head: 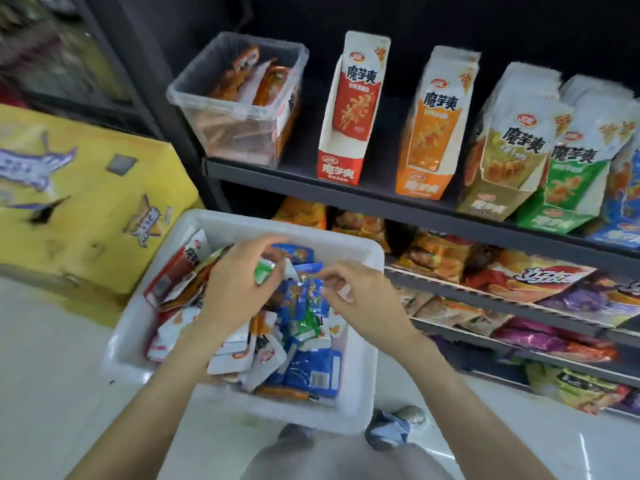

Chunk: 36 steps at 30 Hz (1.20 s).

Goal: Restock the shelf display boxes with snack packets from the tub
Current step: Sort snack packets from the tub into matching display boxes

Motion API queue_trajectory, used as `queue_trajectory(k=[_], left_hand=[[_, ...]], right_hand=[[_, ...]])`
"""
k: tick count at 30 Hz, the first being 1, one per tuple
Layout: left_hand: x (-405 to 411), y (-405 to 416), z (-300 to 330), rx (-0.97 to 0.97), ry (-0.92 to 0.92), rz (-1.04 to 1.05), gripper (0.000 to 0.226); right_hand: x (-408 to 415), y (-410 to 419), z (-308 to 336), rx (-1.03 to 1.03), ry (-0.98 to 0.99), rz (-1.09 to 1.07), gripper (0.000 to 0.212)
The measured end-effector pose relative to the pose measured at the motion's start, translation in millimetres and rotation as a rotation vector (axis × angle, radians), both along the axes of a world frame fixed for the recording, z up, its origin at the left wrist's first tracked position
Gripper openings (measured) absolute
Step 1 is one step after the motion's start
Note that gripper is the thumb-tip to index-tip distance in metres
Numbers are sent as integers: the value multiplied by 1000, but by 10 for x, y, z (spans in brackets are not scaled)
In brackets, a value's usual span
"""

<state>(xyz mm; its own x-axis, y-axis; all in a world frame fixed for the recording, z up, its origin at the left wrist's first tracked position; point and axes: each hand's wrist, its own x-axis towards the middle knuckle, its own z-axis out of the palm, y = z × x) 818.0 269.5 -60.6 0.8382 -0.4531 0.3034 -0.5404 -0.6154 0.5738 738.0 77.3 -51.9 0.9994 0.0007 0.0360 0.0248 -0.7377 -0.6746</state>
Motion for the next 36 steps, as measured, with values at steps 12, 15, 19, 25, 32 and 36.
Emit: queue_trajectory(k=[12,15,19,25,32,36], left_hand=[[-142,811,-532,528,-180,101,49],[-75,797,-550,621,-170,101,37],[-28,714,-410,768,-62,62,19],[19,715,-273,322,-221,9,28],[-55,464,165,-616,285,398,21],[-196,56,289,-947,822,210,39]], right_hand=[[850,950,-619,-481,-82,288,42],[989,1042,-638,-478,-58,368,45],[979,1030,-642,-438,-28,467,59],[870,816,-470,-350,-188,314,22],[436,482,-135,79,-503,-266,6],[275,490,-164,-216,-756,-139,7]])
